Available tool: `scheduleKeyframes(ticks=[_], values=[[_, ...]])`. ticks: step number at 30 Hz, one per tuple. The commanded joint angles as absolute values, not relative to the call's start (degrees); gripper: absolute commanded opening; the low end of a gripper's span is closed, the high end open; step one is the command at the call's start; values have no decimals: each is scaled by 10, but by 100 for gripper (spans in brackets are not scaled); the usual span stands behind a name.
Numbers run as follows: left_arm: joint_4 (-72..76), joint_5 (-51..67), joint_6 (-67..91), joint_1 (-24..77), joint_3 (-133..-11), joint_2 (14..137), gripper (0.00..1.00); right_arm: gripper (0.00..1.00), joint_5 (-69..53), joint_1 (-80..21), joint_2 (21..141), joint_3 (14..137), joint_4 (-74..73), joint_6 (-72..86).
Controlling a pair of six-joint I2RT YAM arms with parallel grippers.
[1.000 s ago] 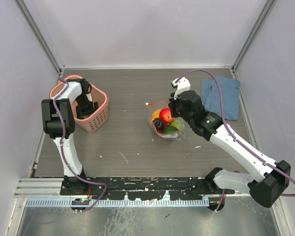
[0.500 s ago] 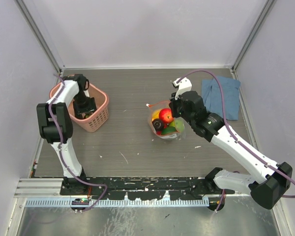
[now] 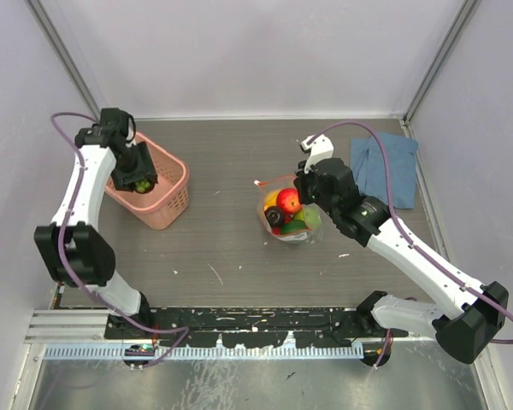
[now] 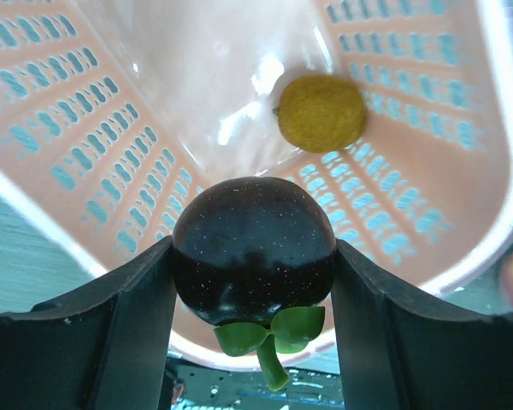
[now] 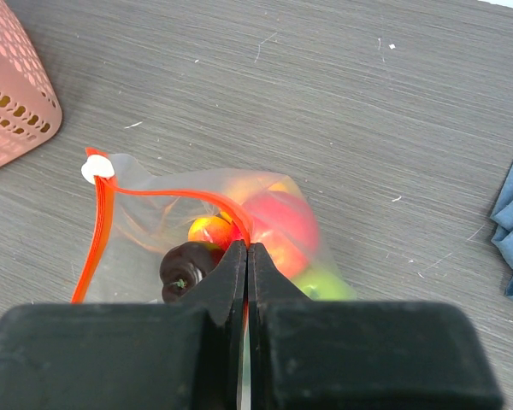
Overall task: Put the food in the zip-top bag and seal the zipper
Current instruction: Pick up the fake fruit from the bin, then place the fake fruit in the zipper food storage bag.
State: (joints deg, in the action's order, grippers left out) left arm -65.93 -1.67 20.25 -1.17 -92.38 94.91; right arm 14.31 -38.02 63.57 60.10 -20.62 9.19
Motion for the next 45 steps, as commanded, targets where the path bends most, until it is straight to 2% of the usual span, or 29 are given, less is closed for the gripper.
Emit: scheduleKeyframes(ticks=[1, 10, 21, 33, 45], values=[[-604, -11, 228, 7, -914, 855, 39, 0, 150, -378, 614, 618, -173, 94], [-525, 12, 282, 94, -833, 733, 39, 0, 147, -378, 612, 620, -174, 102], [-323, 8, 350, 285, -727, 643, 38, 0, 140, -379, 609, 632, -180, 103], [-99, -43, 311, 477, -659, 651, 39, 0, 134, -378, 619, 634, -181, 106], [42, -83, 270, 563, -636, 762, 40, 0, 130, -378, 615, 628, -176, 112]])
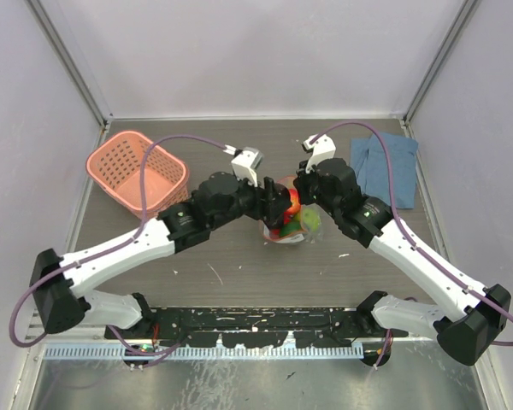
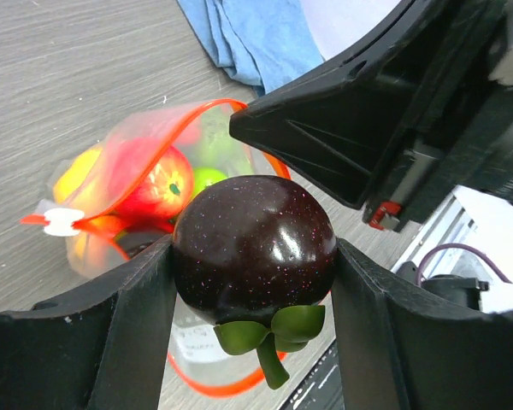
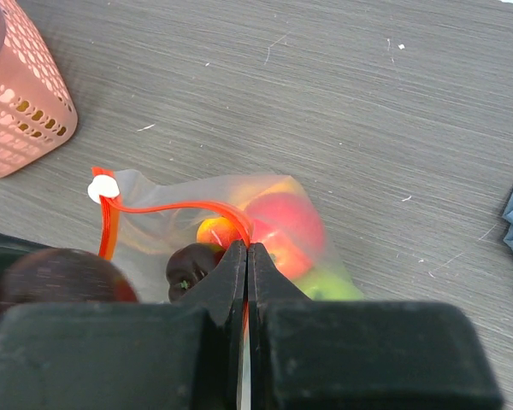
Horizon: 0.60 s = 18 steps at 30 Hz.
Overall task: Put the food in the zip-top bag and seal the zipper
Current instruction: Place the fake fruit in the zipper food storage bag.
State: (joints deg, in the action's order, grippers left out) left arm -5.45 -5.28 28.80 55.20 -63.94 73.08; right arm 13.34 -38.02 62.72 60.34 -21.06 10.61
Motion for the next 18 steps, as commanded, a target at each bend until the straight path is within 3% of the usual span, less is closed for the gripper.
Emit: scheduleKeyframes(ticks=[1, 14, 18], values=[[49, -90, 272, 565, -634, 770, 40, 0, 130, -378, 615, 627, -176, 112], [64, -136, 304, 572, -644, 862, 40, 0, 97, -379, 613, 620, -168, 118], [65, -130, 317, 573, -651, 885, 45, 0, 91, -379, 611, 619, -167, 121]])
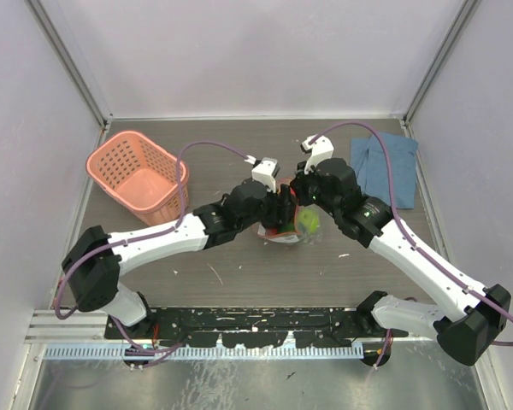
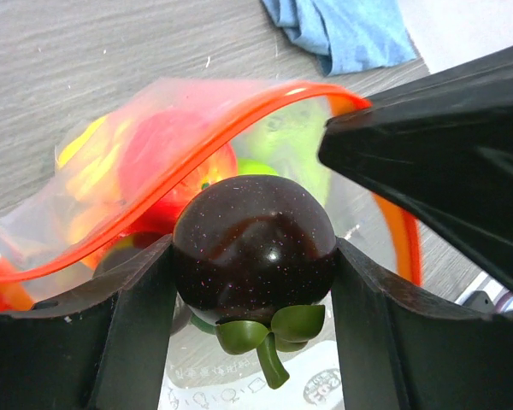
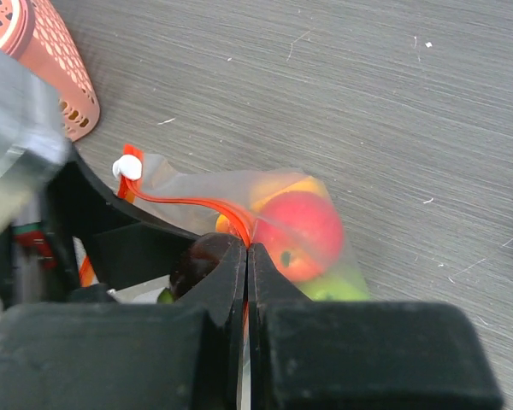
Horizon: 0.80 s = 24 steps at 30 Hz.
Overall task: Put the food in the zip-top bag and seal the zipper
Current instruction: Place the fake fruit in the zipper food storage bag.
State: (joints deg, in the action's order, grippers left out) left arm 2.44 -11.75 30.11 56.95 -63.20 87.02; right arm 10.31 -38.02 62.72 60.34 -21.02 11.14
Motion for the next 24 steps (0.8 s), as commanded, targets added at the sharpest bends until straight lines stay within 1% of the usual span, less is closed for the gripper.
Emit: scheduleKeyframes(ticks=[1, 4, 7, 10, 16, 19, 24], values=[[67, -127, 316, 575, -653, 888, 45, 0, 91, -378, 610, 618, -166, 122], [67, -116, 312, 583, -662, 899, 50, 0, 91, -379, 611, 615, -165, 123], [72, -109, 311, 589, -661, 900, 60, 0, 89, -378, 610, 614, -165, 124], [82, -99, 317, 590, -657, 899, 68, 0, 88, -379, 611, 613, -163, 125], [85, -87, 318, 590, -656, 899, 78, 0, 85, -378, 611, 611, -161, 126], [84, -86, 317, 590, -653, 893, 81, 0, 86, -379, 611, 610, -162, 126], [72, -88, 315, 591, -647, 867, 83, 0, 87, -379, 611, 609, -161, 126]])
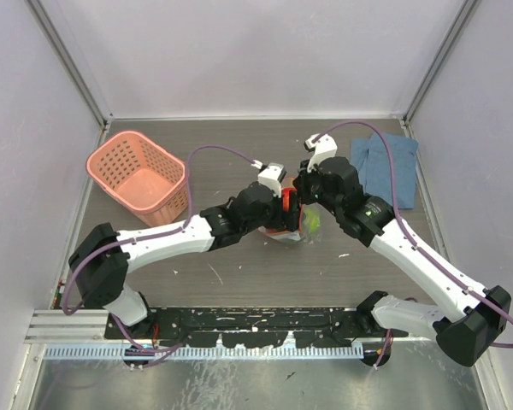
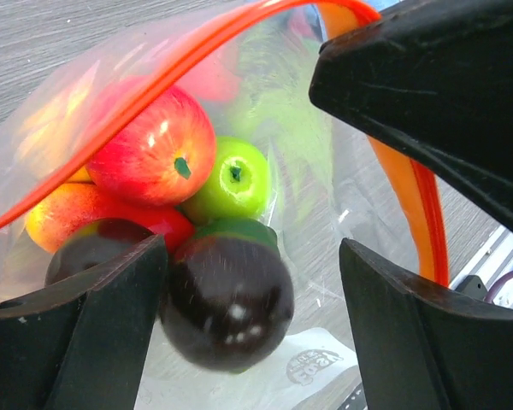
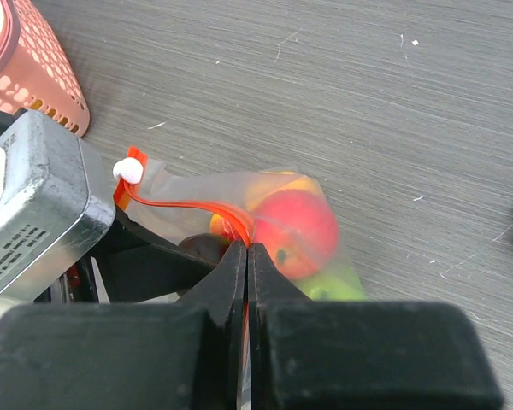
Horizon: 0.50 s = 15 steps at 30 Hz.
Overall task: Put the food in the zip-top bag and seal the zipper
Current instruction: Place the fake fruit in the zipper food storage bag.
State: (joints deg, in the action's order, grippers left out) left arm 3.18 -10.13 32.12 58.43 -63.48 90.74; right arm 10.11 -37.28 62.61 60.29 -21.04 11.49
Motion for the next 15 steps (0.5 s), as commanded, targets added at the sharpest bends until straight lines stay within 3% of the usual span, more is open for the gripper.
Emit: scheduleKeyframes(ticks=[1, 15], values=[[68, -90, 313, 590, -645, 859, 83, 0, 87, -378, 611, 609, -162, 126], [-89, -169, 287, 588, -644, 733, 86, 0, 89, -379, 615, 609, -161, 124]])
